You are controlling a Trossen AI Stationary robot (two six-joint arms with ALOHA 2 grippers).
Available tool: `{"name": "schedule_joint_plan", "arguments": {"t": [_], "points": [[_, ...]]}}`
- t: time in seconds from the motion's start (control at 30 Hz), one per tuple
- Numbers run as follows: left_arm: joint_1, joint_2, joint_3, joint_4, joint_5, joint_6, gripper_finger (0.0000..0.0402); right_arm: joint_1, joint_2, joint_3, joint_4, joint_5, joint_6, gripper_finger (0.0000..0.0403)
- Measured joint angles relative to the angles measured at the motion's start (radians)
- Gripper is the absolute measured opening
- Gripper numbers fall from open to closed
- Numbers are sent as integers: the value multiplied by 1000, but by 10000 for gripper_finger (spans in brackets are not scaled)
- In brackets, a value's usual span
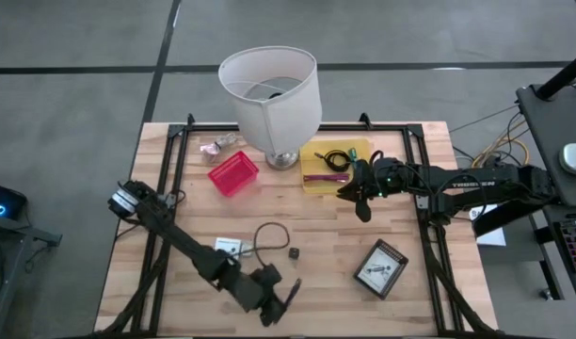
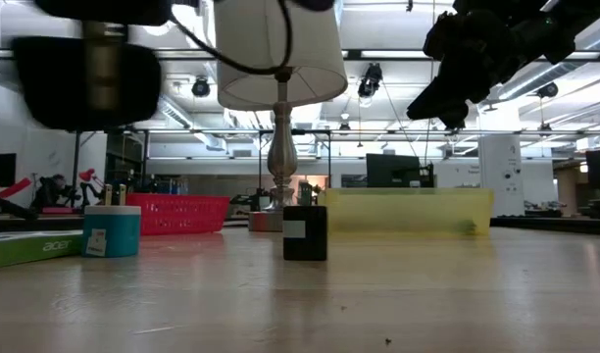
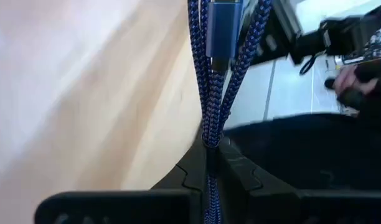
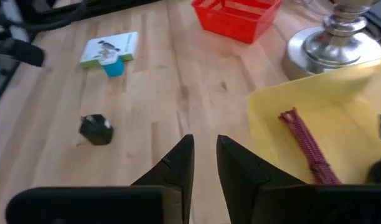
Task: Pick and place items into bin
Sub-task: Put the violet charger cable into the yellow bin
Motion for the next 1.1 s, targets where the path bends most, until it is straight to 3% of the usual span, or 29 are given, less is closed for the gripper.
{"name": "schedule_joint_plan", "arguments": {"t": [0.17, 0.4, 0.67, 0.87, 1.1], "points": [[78, 0, 0, 42, -6, 130, 6, 0, -1, 0, 20, -94, 3, 61], [163, -13, 0, 102, -6, 295, 6, 0, -2, 0, 24, -123, 55, 64], [239, -67, 2, 104, -34, 444, 6, 0, -15, 0, 183, -231, 134, 133], [295, -97, -2, 100, -143, 521, 6, 0, -20, 0, 258, -270, 135, 185], [349, -100, 7, 102, -240, 557, 6, 7, -21, 0, 315, -303, 171, 205]]}}
